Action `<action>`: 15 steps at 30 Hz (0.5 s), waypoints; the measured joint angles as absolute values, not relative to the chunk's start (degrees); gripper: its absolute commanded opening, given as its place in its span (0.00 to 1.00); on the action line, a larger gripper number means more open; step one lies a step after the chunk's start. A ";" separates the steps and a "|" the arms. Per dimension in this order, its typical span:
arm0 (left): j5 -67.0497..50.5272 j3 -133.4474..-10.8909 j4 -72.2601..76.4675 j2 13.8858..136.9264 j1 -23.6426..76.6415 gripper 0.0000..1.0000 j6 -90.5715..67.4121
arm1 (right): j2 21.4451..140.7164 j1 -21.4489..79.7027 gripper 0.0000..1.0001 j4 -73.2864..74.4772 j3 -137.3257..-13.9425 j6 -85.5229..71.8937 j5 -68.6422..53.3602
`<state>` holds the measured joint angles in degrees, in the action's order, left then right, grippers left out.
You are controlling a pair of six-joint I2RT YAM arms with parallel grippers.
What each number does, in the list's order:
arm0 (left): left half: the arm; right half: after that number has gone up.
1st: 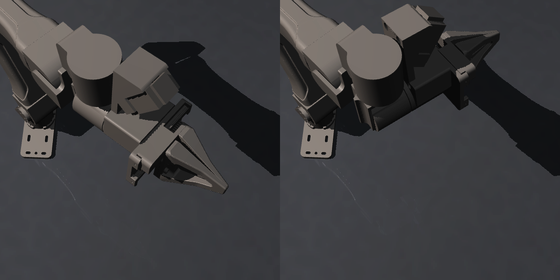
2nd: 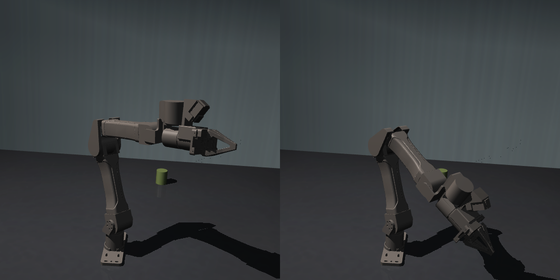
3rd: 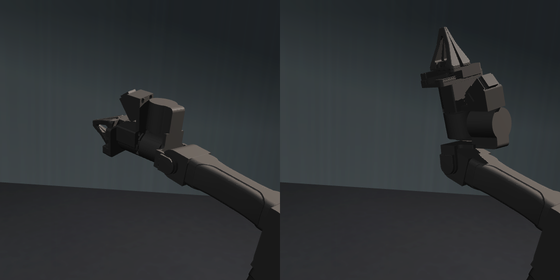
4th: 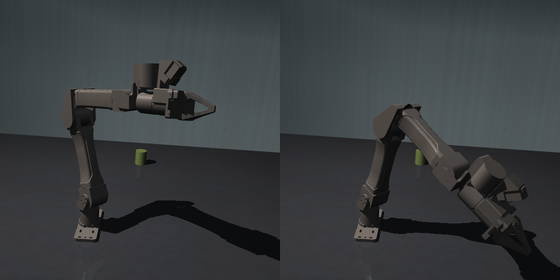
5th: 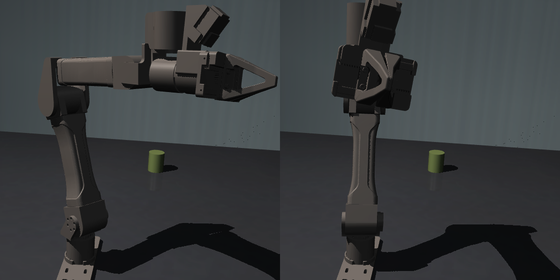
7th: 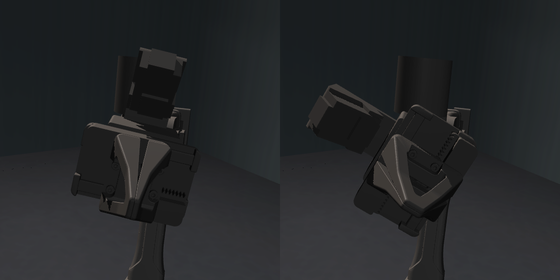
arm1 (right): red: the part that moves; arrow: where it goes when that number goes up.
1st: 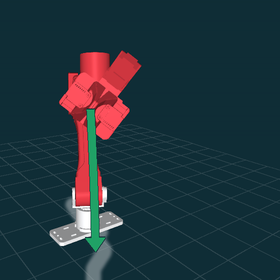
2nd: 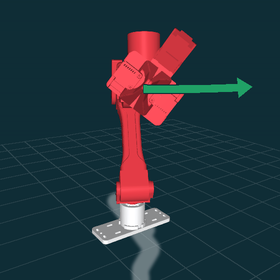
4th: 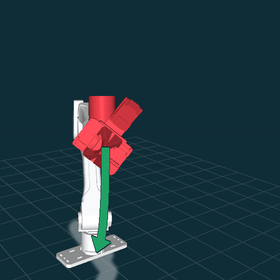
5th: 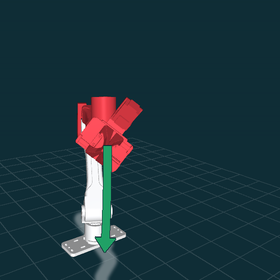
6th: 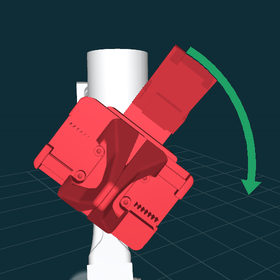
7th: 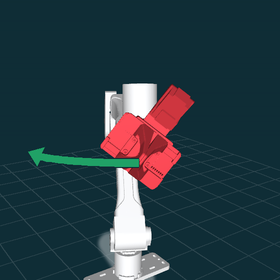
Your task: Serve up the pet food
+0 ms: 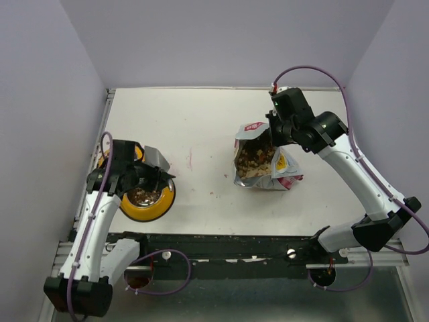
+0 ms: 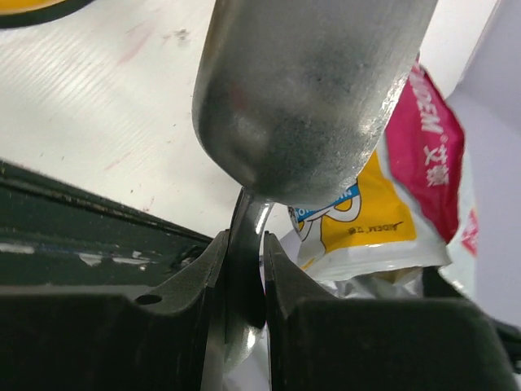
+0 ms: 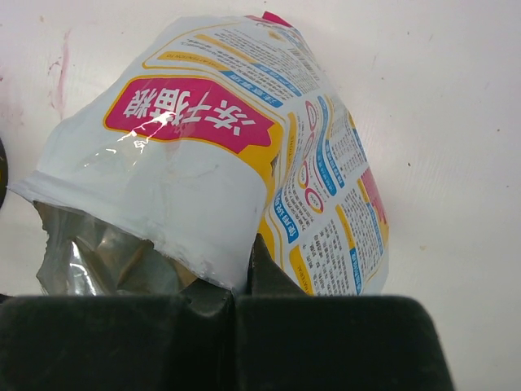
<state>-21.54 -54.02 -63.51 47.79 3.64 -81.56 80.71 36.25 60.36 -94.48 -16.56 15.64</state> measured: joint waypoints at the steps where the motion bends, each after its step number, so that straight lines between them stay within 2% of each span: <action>1: -21.93 -54.08 -60.71 49.41 5.39 0.00 -80.03 | 80.88 36.25 0.01 60.75 -94.87 -16.73 15.53; 8: -24.34 -53.52 -40.01 58.02 17.63 0.00 -74.15 | 82.24 36.25 0.01 64.95 -98.50 -17.56 15.53; 15: -29.50 -47.33 -21.93 66.48 20.16 0.00 -70.89 | 82.08 36.25 0.01 67.00 -99.24 -18.59 16.32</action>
